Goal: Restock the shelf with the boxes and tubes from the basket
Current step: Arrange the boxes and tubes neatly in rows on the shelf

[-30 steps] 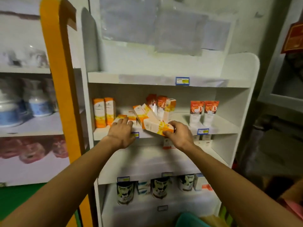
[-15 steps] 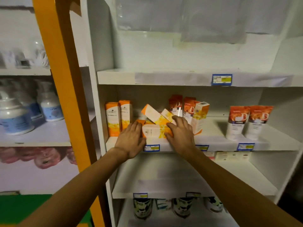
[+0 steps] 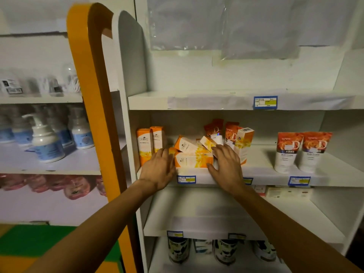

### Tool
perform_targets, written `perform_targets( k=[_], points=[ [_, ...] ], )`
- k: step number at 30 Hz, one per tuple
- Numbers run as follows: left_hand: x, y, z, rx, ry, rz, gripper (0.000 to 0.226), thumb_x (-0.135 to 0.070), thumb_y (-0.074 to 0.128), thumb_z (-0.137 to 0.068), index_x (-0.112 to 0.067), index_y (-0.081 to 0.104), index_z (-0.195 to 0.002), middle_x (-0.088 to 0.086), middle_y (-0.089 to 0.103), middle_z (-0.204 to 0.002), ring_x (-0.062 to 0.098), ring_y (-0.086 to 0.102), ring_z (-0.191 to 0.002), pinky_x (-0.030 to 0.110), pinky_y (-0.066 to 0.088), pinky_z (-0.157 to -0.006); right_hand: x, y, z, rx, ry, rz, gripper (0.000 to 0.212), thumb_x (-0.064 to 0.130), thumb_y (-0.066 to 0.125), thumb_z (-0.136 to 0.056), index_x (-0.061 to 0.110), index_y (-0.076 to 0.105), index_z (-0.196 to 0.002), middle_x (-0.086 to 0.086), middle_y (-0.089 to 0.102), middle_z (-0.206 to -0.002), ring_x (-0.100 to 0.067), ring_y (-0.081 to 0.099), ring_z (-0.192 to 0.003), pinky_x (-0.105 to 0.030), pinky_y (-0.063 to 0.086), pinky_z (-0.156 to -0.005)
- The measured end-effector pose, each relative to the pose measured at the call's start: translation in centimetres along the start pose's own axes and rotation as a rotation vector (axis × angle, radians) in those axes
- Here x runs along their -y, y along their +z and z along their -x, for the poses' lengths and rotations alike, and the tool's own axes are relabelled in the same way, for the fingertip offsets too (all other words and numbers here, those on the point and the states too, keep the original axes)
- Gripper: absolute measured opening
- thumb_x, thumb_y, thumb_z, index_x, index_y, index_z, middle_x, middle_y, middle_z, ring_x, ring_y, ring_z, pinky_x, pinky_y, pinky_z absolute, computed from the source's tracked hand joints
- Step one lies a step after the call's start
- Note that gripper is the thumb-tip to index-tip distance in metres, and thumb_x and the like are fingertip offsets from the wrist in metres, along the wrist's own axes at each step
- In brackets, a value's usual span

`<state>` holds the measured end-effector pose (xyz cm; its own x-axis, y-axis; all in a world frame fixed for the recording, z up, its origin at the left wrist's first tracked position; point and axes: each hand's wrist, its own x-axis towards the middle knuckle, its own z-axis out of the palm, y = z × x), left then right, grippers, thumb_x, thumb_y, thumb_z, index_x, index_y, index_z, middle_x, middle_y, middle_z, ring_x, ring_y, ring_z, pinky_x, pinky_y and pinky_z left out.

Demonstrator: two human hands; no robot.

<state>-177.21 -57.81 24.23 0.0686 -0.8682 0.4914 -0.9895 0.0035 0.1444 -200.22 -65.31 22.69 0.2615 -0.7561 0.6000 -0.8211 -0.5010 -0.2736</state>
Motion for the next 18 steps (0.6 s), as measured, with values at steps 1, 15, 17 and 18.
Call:
perform_targets(
  k=[1, 15, 17, 18],
  points=[
    [0.1, -0.1, 0.2, 0.006, -0.035, 0.015, 0.049, -0.049, 0.049, -0.098, -0.018, 0.041, -0.134, 0.005, 0.052, -0.134, 0.022, 0.055, -0.116, 0.032, 0.049, -0.083, -0.2, -0.1, 0.3, -0.003, -0.009, -0.006, 0.056, 0.040, 0.062, -0.093, 0.018, 0.048, -0.142, -0.003, 0.046, -0.150, -0.027, 0.034, -0.142, -0.046, 0.028, -0.118],
    [1.4, 0.2, -0.1, 0.117, -0.326, 0.132, 0.055, -0.068, 0.064, -0.082, -0.025, 0.050, -0.114, -0.001, 0.065, -0.105, 0.015, 0.062, -0.086, 0.030, 0.055, -0.072, 2.4, 0.8, -0.7, 0.008, -0.181, -0.049, 0.060, 0.039, 0.064, -0.091, 0.018, 0.043, -0.144, -0.004, 0.046, -0.147, -0.022, 0.038, -0.138, -0.039, 0.034, -0.112],
    [2.0, 0.4, -0.1, 0.089, -0.293, 0.111, 0.047, -0.063, 0.066, -0.083, -0.026, 0.054, -0.109, -0.003, 0.067, -0.105, 0.012, 0.062, -0.084, 0.028, 0.055, -0.072, 2.8, 1.7, -1.6, -0.008, -0.188, -0.031, 0.062, 0.040, 0.063, -0.092, 0.016, 0.042, -0.144, -0.005, 0.045, -0.147, -0.023, 0.038, -0.138, -0.040, 0.034, -0.113],
    [2.3, 0.3, 0.0, 0.078, -0.281, 0.105, 0.047, -0.062, 0.067, -0.082, -0.026, 0.055, -0.109, -0.004, 0.067, -0.105, 0.012, 0.063, -0.085, 0.028, 0.055, -0.072, 3.0, 2.2, -1.8, -0.012, -0.185, -0.028, 0.062, 0.041, 0.062, -0.092, 0.016, 0.041, -0.145, -0.005, 0.044, -0.148, -0.024, 0.038, -0.138, -0.040, 0.034, -0.113]
  ],
)
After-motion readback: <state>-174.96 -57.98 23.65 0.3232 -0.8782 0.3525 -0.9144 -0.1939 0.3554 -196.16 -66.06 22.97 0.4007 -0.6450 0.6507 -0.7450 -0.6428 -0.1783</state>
